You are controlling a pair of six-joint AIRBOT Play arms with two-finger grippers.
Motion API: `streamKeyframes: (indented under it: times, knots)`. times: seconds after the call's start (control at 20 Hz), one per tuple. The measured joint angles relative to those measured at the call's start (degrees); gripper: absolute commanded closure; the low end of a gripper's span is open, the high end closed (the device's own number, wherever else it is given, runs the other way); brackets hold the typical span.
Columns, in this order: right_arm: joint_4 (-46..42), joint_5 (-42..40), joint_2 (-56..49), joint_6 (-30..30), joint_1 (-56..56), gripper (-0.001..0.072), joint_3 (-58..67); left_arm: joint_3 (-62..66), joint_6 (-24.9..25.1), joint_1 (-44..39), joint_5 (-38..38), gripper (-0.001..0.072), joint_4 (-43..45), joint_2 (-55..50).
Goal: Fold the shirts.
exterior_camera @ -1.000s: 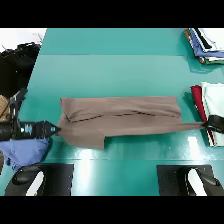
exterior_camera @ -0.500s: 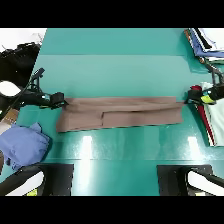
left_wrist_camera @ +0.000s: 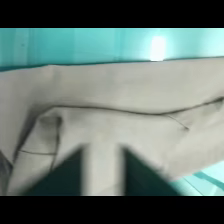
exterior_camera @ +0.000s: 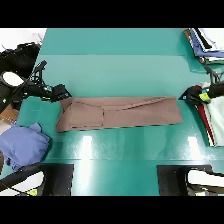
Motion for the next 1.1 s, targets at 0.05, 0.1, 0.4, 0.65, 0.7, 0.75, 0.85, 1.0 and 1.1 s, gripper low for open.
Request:
streamKeyframes:
  times: [0.05,0.1,0.4,0.65,0.7,0.75,0.85,1.0,1.1]
  knots:
    - [0.66,0.24,-0.31,-1.11,-1.79,0.0127,-1.75,0.20,0.09,0.00,-0.22,0.0674,-0.59,0.00]
    - [1.44,0.52,-0.81,-2.43,-3.34,0.0128,-3.32,0.33,0.09,0.00,-0.46,0.0675,-1.29,0.00]
    - [12.87,2.67,-6.64,-10.10,-5.66,0.0302,-8.96,0.61,0.13,-5.53,1.14,0.0685,-4.42,-0.48]
    - [15.67,2.21,-9.42,-14.36,-1.70,0.0696,-7.02,2.23,-2.75,-17.09,9.27,0.0686,-5.86,-4.35]
    - [16.06,3.13,-8.96,-14.93,-0.94,0.0696,-6.21,3.58,-3.15,-19.52,10.38,0.0685,-6.05,-6.16]
    - [16.48,4.17,-7.91,-15.34,-0.17,0.0696,-5.09,5.22,-3.45,-21.68,11.30,0.0685,-6.16,-8.11]
    - [16.94,6.25,-4.87,-15.21,1.70,0.0696,-2.40,9.40,-3.89,-25.94,12.57,0.0685,-6.51,-12.83]
    - [17.25,7.91,0.63,-11.58,5.11,0.0696,2.91,15.41,-4.20,-31.26,12.74,0.0685,-6.58,-20.22]
    - [17.51,8.26,4.02,-8.96,7.98,0.0696,7.28,17.73,-4.33,-33.83,12.41,0.0685,-6.64,-23.98]
